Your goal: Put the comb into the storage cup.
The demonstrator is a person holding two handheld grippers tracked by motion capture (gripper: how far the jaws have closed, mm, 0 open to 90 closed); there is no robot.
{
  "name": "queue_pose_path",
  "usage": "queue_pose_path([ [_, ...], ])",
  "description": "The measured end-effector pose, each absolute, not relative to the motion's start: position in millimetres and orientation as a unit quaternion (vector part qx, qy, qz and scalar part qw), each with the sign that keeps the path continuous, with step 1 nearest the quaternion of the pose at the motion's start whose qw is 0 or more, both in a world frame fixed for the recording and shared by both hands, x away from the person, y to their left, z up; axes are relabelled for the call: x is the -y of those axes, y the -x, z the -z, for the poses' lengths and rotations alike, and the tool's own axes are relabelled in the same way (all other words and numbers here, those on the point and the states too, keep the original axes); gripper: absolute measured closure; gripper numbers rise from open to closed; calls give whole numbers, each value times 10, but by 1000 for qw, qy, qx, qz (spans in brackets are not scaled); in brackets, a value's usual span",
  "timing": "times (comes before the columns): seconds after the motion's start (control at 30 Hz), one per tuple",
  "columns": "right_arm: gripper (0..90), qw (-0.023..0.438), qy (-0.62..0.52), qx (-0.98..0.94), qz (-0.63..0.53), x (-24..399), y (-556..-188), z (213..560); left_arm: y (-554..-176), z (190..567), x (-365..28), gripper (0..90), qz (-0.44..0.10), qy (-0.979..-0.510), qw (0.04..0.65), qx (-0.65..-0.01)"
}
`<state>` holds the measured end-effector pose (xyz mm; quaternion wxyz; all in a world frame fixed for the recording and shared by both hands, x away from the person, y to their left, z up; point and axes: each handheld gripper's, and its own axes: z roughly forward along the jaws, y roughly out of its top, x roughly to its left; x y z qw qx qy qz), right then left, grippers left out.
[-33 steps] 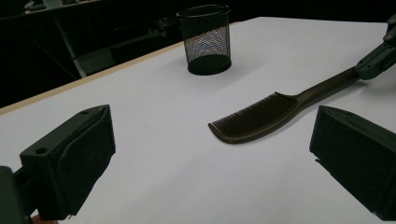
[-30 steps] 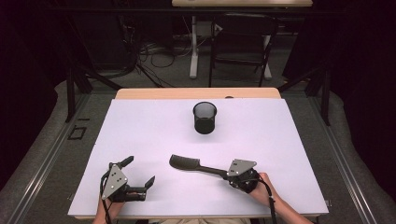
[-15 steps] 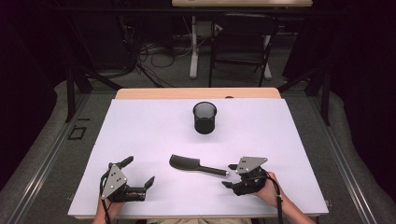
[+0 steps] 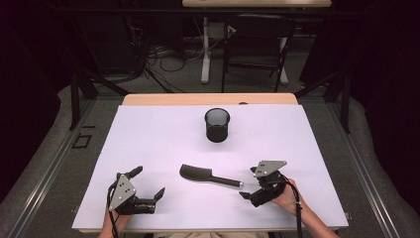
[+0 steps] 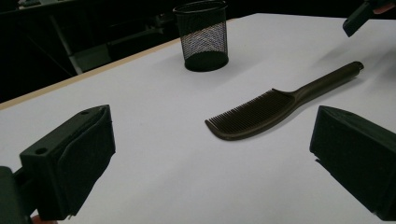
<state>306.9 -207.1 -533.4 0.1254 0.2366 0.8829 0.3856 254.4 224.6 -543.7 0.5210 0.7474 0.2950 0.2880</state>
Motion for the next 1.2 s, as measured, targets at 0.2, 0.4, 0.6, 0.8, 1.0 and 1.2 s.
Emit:
queue_pose_path([
  [0.2, 0, 119, -248, -881, -384, 2096, -3139, 5338, -2548, 5445, -2215, 3, -284, -750, 520, -293],
  [0.4, 0, 105, -245, -885, -381, 2103, -3197, 5347, -2553, 5449, -2226, 2, -285, -749, 521, -296],
  [0.6, 0, 106, -243, -884, -385, 2076, -3263, 5324, -2545, 5447, -2234, 2, -286, -747, 520, -299],
  [0.8, 0, 109, -235, -886, -386, 2005, -3307, 5279, -2555, 5449, -2230, 2, -285, -748, 519, -298],
  [1.0, 0, 103, -230, -889, -382, 1906, -3415, 5254, -2555, 5454, -2226, 2, -283, -749, 520, -299],
  [1.2, 0, 99, -225, -897, -368, 1785, -3468, 5251, -2555, 5452, -2231, 2, -284, -748, 520, -298],
])
